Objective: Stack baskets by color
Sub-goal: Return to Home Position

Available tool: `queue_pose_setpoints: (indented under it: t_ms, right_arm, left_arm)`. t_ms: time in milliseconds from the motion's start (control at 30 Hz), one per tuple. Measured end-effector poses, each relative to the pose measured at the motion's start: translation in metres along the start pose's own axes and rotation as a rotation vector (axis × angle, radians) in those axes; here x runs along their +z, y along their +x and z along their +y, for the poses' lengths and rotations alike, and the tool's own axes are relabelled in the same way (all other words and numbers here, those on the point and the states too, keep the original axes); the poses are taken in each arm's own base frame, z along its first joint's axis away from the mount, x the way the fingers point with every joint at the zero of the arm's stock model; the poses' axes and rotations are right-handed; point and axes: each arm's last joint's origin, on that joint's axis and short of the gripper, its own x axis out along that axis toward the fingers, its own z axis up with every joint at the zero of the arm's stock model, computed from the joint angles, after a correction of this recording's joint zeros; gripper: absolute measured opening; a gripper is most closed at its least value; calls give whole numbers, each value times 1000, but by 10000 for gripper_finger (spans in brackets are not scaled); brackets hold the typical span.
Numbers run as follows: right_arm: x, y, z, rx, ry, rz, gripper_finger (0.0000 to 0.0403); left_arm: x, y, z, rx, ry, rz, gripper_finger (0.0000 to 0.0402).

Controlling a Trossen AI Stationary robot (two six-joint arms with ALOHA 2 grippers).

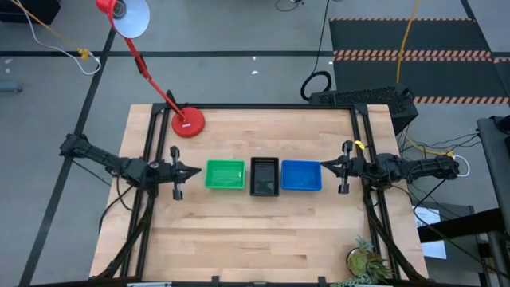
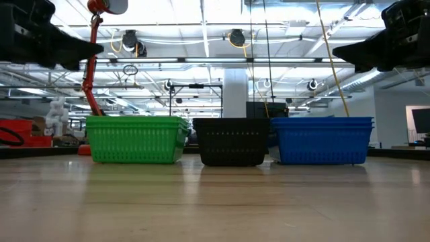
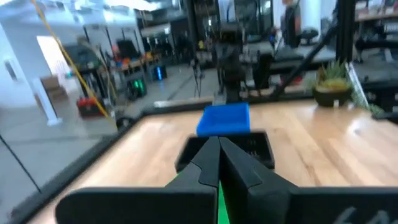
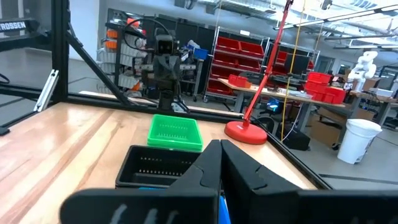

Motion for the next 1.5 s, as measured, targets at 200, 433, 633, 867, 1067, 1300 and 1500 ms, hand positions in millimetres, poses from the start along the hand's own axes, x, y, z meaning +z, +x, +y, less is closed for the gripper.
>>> queue_pose_setpoints:
  t_ms: [200,433,633,867,1067,1300,1500]
  right_arm:
    - [0,0,0,0,0,0,0]
    - [0,0,0,-1,2,-5,0]
    - [0,0,0,-1,1,-3,0]
    - [0,0,0,-1,1,-4,0]
    - [0,0,0,-1,1,-4,0]
    - [0,0,0,-1,1,-4,0]
    - [0,0,0,-1,1,-4,0]
  left_arm:
    - [8,-8,9,-12,13,-103,4]
    - [4,-12,15,-11,45,-87,3]
    - [-1,-11,17,-52,51,-50,5]
    - [-5,-10,18,-101,54,-23,12]
    - [-5,-9,18,-103,65,-15,12]
    - [-4,-9,18,-100,59,-30,5]
    - [-4,-9,18,-98,59,-32,29]
